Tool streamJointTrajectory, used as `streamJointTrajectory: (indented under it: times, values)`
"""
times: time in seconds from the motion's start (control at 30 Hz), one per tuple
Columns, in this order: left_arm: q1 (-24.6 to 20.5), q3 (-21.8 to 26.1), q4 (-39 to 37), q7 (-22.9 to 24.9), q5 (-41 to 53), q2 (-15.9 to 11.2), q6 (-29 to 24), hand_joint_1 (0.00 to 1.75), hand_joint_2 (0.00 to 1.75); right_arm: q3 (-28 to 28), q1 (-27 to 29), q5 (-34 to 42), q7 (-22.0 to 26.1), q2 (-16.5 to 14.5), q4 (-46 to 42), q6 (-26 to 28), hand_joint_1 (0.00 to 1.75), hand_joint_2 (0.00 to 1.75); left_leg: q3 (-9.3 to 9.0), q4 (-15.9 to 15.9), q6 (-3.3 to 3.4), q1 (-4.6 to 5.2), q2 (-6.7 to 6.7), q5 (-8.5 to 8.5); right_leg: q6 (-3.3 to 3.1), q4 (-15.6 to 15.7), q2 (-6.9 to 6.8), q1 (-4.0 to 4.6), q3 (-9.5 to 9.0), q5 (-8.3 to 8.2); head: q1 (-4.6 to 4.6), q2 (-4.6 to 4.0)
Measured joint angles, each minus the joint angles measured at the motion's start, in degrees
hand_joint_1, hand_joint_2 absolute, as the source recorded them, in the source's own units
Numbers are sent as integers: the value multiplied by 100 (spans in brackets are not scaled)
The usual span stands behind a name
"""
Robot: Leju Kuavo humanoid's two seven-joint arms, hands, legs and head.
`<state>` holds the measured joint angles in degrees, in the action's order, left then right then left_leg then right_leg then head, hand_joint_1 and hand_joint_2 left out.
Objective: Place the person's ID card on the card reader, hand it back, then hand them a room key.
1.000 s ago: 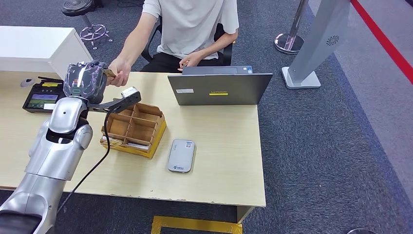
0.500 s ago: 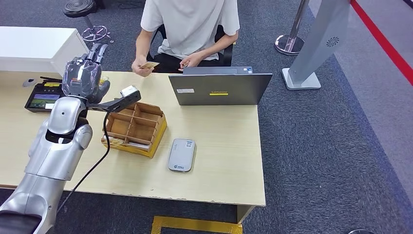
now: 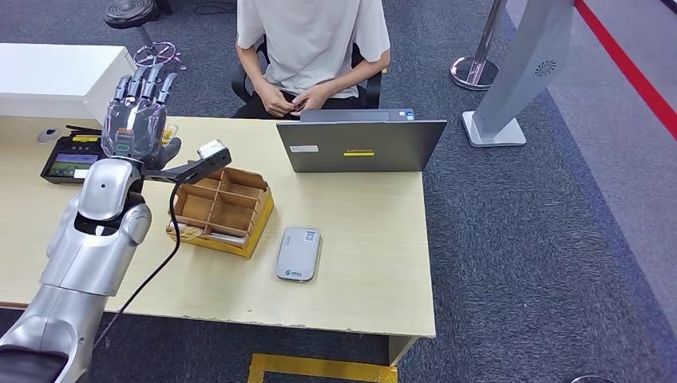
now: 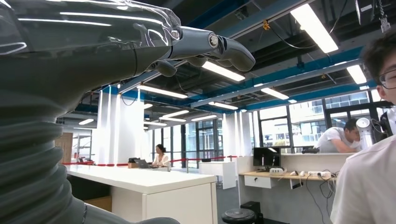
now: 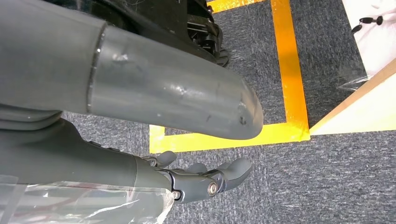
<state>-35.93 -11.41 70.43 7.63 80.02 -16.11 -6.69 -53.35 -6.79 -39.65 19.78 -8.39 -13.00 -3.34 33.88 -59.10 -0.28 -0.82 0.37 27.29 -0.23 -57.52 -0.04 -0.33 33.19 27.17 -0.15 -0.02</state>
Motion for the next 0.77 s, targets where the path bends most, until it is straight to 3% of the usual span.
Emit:
streamJointTrajectory:
  times: [0.77]
  values:
    - [70, 9, 16, 2, 2, -52, -17, 0, 175, 0, 5, -2, 0, 0, 0, 0, 0, 0, -2, 0, 0, 0, -2, 0, 0, 0, -2, 0, -2, 0, 0, 0]
